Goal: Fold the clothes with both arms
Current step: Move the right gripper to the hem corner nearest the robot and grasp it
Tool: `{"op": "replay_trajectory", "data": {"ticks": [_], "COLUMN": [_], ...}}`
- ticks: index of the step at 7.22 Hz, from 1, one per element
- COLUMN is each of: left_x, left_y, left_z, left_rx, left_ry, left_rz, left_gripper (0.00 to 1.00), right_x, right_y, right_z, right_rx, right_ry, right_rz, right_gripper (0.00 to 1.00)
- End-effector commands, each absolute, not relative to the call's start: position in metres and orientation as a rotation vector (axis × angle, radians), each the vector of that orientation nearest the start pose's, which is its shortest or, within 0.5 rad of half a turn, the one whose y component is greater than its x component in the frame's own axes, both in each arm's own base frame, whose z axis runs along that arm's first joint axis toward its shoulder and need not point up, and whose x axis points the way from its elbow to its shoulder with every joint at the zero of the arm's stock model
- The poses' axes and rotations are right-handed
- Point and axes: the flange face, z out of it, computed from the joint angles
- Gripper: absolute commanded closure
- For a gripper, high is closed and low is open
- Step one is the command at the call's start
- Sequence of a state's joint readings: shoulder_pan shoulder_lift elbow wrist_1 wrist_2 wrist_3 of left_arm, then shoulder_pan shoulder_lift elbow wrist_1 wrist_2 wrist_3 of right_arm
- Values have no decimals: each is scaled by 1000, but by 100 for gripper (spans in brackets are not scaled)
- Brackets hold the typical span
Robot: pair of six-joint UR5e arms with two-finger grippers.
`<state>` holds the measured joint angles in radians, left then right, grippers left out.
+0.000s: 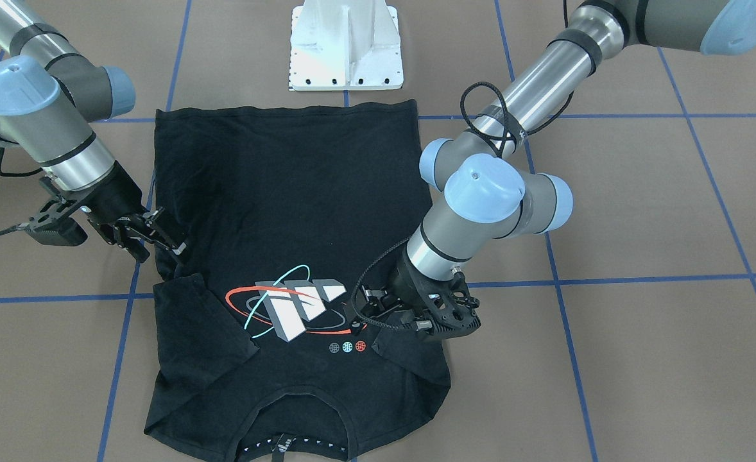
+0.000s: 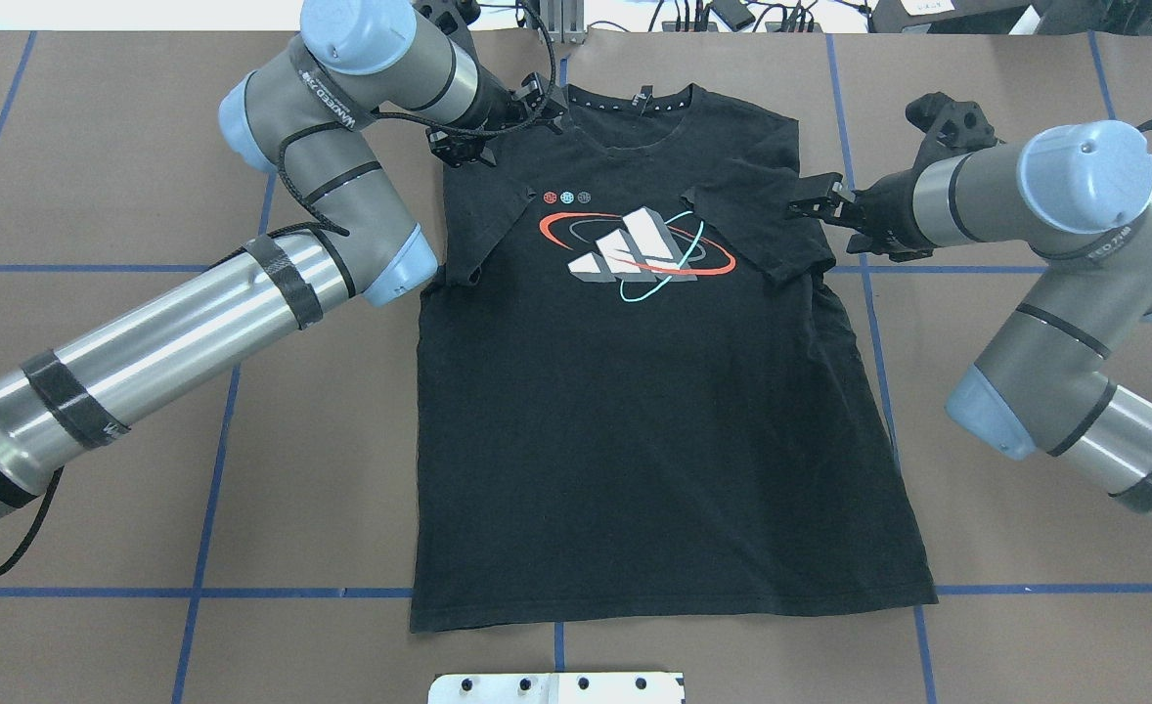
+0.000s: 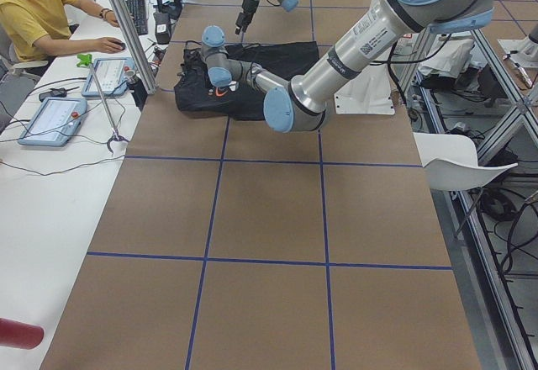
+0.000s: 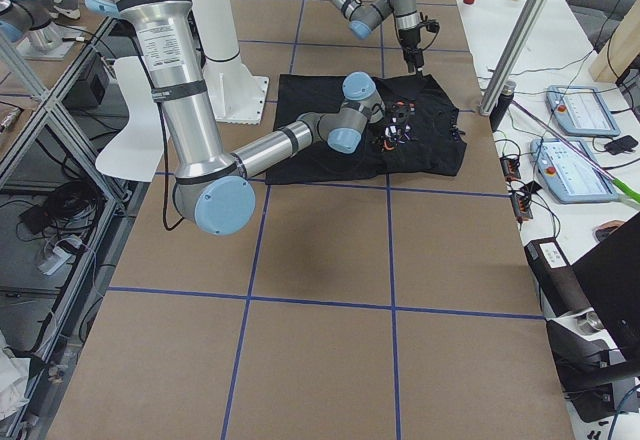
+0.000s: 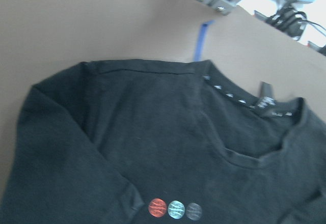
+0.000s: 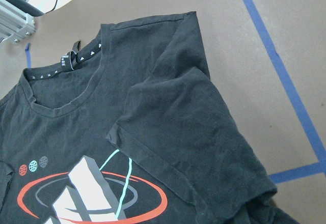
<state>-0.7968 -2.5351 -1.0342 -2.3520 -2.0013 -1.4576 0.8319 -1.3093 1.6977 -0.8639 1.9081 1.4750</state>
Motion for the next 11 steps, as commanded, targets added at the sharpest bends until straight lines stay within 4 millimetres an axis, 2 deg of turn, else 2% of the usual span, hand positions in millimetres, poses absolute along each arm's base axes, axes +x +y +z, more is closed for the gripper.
{"op": "replay_trajectory", "data": {"ticks": [1,2,3,4,5,6,7,8,9,11], "left_x": [464,432,404,397,401,399,403,404,403,404], "left_y": [-603,-563,-529,-521,-517,-514,-508,-507,-508,-509], "left_z": [169,185,202,202,200,195,192,191,192,192], "left_rx": [192,211,220,227,227,233,231,231,231,245], "left_ry": [1299,1334,1354,1364,1368,1376,1383,1384,1383,1378], "left_rz": [-292,-270,-256,-252,-246,-242,-233,-231,-233,-246], "left_gripper": [2,2,2,2,1,1,1,1,1,1], "right_x": [-298,-293,-285,-284,-287,-303,-329,-366,-368,-324], "right_y": [-473,-448,-410,-376,-350,-319,-292,-254,-245,-223], "right_z": [411,435,456,470,452,436,436,439,427,479], "right_rx": [162,90,29,-57,-125,-190,-244,-202,-203,-218], "right_ry": [-1084,-1056,-1022,-968,-870,-733,-700,-672,-719,-867], "right_rz": [528,571,585,615,613,597,606,636,651,614], "right_gripper": [0,0,0,0,1,1,1,2,8,7]}}
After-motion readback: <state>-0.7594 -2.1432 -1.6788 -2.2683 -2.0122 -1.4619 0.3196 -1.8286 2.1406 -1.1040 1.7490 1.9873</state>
